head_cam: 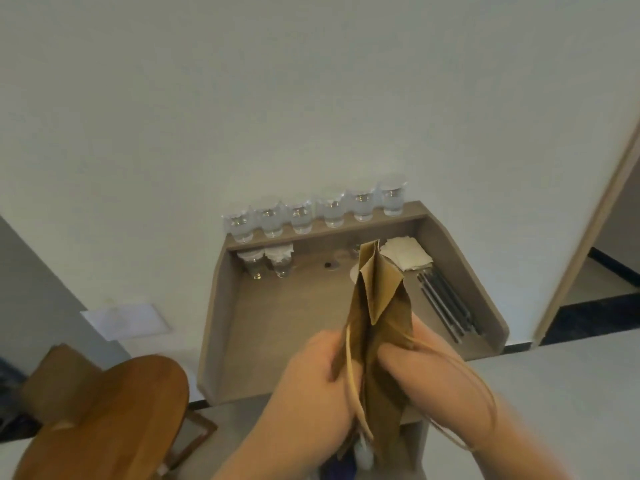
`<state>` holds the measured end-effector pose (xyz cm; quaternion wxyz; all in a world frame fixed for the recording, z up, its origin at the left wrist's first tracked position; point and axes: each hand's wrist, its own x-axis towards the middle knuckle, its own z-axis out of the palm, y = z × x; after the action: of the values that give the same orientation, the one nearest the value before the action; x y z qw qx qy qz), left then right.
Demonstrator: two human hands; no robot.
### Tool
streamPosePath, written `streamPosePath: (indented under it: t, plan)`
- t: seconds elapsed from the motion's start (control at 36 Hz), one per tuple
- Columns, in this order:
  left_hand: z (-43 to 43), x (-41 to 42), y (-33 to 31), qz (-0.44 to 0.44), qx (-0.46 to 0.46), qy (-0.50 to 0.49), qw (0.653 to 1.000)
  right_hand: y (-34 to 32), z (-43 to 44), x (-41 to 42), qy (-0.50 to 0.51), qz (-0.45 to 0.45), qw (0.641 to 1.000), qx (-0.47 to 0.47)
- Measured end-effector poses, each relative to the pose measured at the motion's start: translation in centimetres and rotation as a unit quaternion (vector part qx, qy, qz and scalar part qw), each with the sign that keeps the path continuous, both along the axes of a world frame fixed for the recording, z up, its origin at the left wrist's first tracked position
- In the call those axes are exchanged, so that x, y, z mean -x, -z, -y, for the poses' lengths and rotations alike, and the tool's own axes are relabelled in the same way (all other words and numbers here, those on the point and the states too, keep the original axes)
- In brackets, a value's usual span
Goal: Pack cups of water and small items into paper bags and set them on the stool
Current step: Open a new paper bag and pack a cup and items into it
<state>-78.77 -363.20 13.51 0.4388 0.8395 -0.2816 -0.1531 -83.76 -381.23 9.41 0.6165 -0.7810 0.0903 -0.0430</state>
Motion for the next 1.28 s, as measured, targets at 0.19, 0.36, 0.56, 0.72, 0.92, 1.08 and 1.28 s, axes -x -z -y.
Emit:
streamPosePath:
  t: [0.19, 0.36, 0.56, 0.72, 0.92, 1.08, 1.28]
  plan:
    - [0.5, 0.2, -0.2, 0.038, 0.015, -0.044, 0.998, -2.8, -1.3, 1.5, 0.007, -0.054, 0.994, 0.098]
    - [-0.2, -2.8, -0.5, 0.072, -0.01, -0.056, 0.996, -4.3, -0.2, 0.5, 0.009, -0.047, 0.974, 0.22]
    - [-4.9, -10.1, 0.4, 0.07, -0.007, -0.172, 0.983, -3.1, 5.5, -2.0, 0.109, -0.095, 0.984, 0.104]
    - [-11.2, -13.3, 0.3, -0.003, -0.022, -0.225, 0.974, -3.6, 6.8, -6.0, 0.153, -0.132, 0.975, 0.09]
    - [-14.9, -12.6, -0.6, 0.011, -0.166, -0.052, 0.985, -7.3, 1.2, -11.5, 0.058, -0.122, 0.95, 0.282]
    - [-17.2, -14.0, -1.6, -0.051, -0.22, 0.039, 0.973, -9.6, -3.6, -17.6, -0.033, -0.183, 0.905, 0.384]
    - [-20.8, -17.2, -2.9, -0.041, -0.157, 0.086, 0.983, -9.8, -7.2, -23.2, -0.09, -0.24, 0.856, 0.45]
